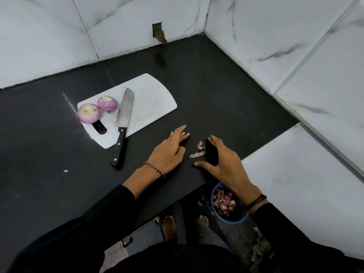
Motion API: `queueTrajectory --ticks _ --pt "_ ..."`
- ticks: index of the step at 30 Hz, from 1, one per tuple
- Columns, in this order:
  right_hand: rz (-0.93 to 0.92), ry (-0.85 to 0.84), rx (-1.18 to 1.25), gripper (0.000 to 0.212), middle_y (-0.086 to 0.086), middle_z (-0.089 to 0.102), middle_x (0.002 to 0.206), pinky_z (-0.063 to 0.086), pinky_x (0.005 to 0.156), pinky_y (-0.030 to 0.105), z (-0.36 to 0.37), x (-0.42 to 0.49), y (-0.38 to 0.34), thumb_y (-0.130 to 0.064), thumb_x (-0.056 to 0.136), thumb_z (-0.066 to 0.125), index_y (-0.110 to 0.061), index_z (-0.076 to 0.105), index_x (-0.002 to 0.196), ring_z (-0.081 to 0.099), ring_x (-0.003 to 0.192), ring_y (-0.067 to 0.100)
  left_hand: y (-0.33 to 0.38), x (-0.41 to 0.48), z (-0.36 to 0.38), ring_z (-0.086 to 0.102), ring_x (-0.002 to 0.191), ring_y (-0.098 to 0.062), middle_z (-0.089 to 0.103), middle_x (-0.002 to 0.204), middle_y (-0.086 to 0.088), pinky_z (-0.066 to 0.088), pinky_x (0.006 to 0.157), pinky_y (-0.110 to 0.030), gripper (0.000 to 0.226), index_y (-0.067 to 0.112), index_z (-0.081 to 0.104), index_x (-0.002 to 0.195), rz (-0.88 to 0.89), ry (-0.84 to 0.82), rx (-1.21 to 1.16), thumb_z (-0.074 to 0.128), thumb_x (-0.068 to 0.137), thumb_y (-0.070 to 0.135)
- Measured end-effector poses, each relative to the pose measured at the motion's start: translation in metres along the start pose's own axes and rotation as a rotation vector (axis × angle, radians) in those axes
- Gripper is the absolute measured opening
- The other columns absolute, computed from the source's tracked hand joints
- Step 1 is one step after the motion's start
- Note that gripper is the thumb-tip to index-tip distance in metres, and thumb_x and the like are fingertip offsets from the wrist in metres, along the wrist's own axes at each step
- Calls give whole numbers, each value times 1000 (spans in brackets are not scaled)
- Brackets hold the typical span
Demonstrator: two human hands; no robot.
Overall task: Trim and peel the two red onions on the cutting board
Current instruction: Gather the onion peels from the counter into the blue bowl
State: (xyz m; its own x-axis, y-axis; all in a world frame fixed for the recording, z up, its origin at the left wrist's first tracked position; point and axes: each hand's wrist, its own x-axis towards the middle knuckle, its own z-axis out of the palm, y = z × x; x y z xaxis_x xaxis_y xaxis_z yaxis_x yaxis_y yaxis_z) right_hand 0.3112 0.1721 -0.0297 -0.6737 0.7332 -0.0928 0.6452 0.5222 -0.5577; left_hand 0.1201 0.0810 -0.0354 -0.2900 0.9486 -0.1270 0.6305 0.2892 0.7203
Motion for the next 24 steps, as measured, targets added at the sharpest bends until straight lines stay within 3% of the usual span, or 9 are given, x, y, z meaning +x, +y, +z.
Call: queueTrajectory --ticks 5,8,12,17,24 --pt "-100 186 -19 68 5 58 125 48 91 29 19 11 -10 -46 84 76 -7 57 137 50 116 18 2 4 -1 52 129 -30 53 143 15 49 95 -42 61 30 26 148 -5 68 0 48 94 13" --pt "-103 180 -11 54 4 60 111 37 82 18 17 28 -5 -39 82 80 -6 69 123 51 105 17 4 7 -3 52 128 -29 55 142 14 49 95 -42 58 29 28 147 -22 76 17 47 94 14" --pt "-158 137 -15 39 4 65 104 45 80 27 10 39 -1 -31 83 80 -6 75 114 58 97 19 6 12 -5 50 132 -27 56 140 12 48 96 -44 56 28 29 147 -34 78 32 46 95 15" --pt "-211 242 -5 13 2 71 88 56 73 36 12 44 -2 -17 83 81 -10 81 94 65 82 19 7 18 -1 43 138 -24 58 138 12 47 98 -42 54 27 33 145 -39 102 39 45 94 14" --pt "-191 316 -167 7 5 63 92 52 62 36 29 44 -5 -14 95 67 -7 69 95 56 87 22 10 21 4 44 138 -24 58 137 11 49 96 -44 53 27 35 143 -26 130 41 45 94 12"
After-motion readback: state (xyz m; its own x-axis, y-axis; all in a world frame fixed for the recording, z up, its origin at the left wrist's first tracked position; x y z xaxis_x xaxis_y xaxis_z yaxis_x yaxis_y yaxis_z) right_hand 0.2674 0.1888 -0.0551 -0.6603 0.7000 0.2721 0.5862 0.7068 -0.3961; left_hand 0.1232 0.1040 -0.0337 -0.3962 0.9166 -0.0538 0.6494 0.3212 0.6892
